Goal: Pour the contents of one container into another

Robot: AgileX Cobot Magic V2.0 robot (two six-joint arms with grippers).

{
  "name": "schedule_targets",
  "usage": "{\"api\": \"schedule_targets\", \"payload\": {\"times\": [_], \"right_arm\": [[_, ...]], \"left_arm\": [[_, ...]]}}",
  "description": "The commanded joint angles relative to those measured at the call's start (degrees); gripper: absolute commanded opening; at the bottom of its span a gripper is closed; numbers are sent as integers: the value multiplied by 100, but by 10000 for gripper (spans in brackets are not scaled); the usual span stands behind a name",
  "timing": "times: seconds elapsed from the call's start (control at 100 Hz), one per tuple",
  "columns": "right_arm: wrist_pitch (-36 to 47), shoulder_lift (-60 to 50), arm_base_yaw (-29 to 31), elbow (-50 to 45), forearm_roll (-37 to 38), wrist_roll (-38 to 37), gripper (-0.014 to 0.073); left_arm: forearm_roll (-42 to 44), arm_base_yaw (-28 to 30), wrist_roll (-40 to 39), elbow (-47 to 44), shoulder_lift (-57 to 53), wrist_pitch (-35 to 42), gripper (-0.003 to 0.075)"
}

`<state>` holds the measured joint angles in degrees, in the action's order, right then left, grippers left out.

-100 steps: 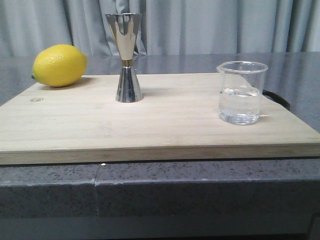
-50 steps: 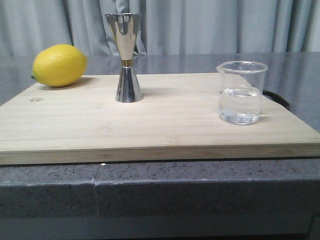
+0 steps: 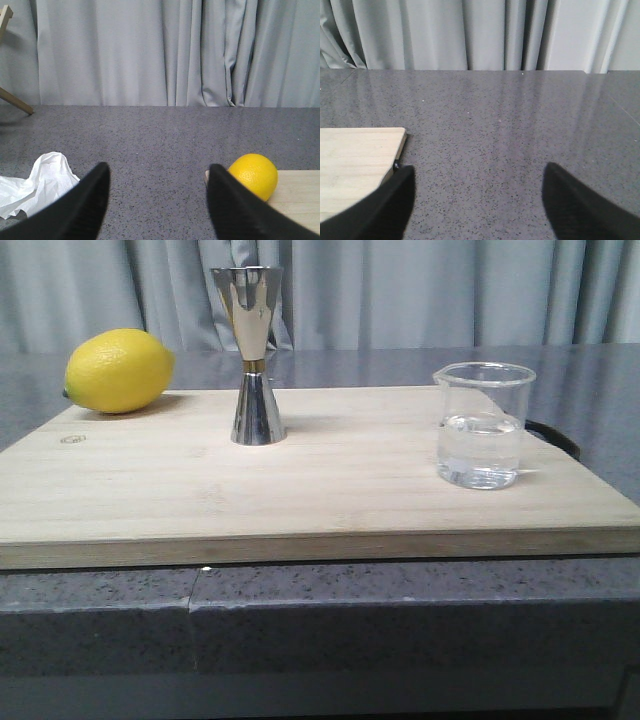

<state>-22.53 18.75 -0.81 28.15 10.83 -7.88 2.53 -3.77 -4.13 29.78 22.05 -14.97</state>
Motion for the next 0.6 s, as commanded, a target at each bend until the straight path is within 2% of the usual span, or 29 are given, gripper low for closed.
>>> {"api": "schedule_targets", "payload": {"times": [0.0,0.51,0.59], "right_arm": [[402,103,33,189,116,7,645],[453,103,33,189,68,7,638],[326,158,33,249,-1,7,638]], "left_arm": [[-45,21,-23,205,89,504,589],[-253,21,-23,187,170,657,596],[-253,21,-23,230,301,491,596]]}}
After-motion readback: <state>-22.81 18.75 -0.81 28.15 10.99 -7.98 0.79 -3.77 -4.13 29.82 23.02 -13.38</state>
